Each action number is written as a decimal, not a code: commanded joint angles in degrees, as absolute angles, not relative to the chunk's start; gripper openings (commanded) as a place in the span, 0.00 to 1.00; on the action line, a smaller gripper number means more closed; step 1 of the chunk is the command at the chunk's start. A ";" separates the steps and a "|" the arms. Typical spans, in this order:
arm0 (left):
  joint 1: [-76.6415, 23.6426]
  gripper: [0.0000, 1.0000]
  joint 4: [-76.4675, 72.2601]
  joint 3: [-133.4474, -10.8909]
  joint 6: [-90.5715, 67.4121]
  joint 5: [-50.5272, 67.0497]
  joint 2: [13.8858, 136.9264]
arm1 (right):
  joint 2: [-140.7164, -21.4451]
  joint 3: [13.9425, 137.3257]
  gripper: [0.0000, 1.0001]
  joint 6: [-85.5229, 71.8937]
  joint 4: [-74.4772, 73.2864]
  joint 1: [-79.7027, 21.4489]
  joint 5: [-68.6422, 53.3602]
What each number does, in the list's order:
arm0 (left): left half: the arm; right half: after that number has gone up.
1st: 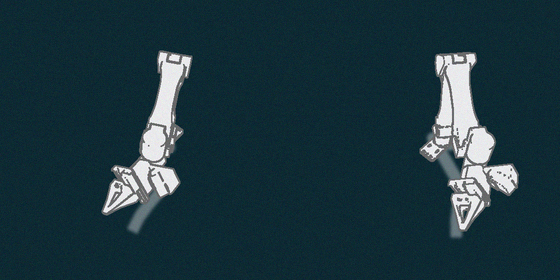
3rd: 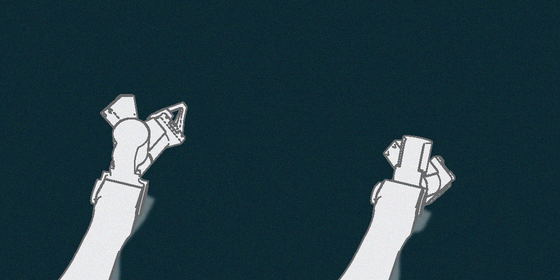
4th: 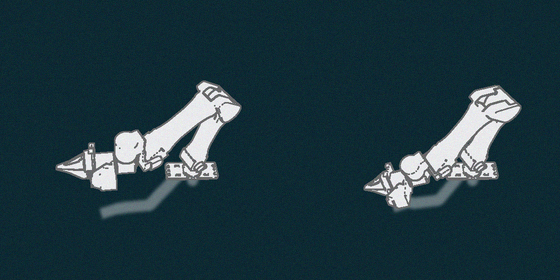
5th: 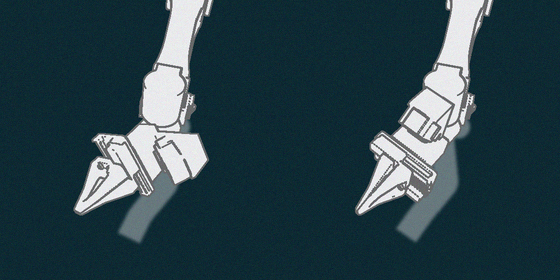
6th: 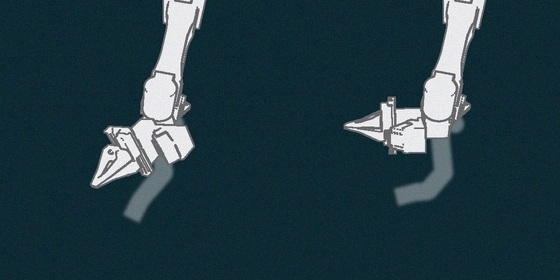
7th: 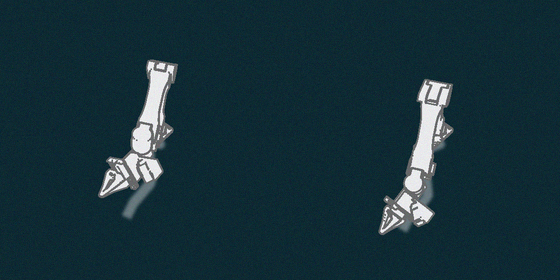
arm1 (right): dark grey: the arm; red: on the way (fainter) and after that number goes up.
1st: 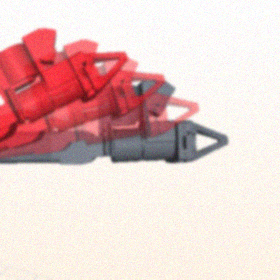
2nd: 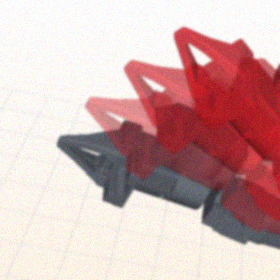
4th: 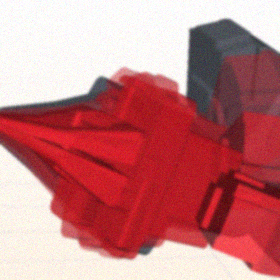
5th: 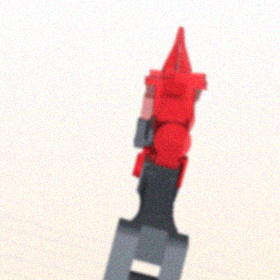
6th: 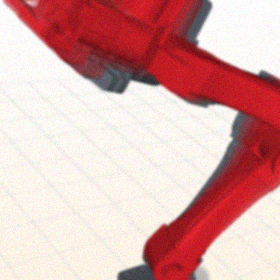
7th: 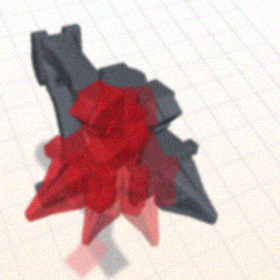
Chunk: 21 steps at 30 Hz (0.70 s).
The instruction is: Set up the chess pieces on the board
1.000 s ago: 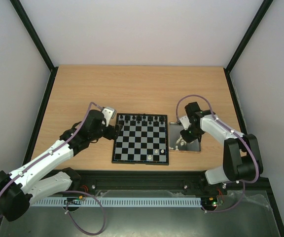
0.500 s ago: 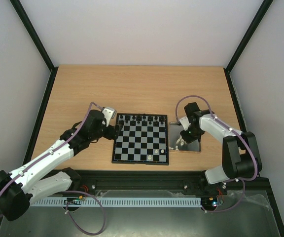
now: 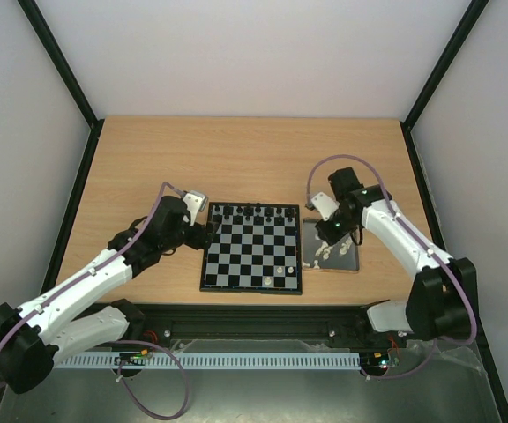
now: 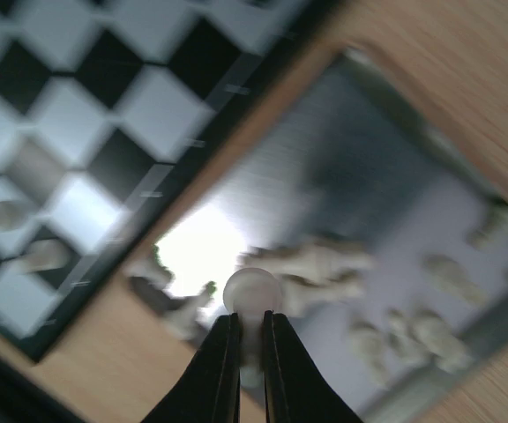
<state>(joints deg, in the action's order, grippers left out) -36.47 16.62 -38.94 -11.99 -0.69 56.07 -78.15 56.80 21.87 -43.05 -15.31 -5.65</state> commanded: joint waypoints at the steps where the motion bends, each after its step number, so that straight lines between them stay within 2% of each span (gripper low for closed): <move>1: -36.75 0.84 16.43 -38.94 -11.84 -1.89 57.04 | -73.02 57.86 0.05 25.74 -49.04 -25.06 -14.63; 4: -36.74 0.84 16.52 -38.99 -11.82 -2.07 57.21 | -71.59 56.56 0.05 26.22 -47.98 -34.45 -12.37; 9: -36.74 0.84 16.52 -38.91 -11.94 -2.21 57.15 | -71.87 54.08 0.05 27.44 -46.47 -43.85 -9.62; 16: -36.74 0.84 16.61 -38.86 -11.98 -2.64 57.32 | -75.76 50.79 0.05 27.56 -44.86 -53.65 -4.88; 21: -36.76 0.84 16.64 -38.94 -11.93 -2.73 57.61 | -79.70 50.55 0.06 27.01 -42.72 -56.79 -1.40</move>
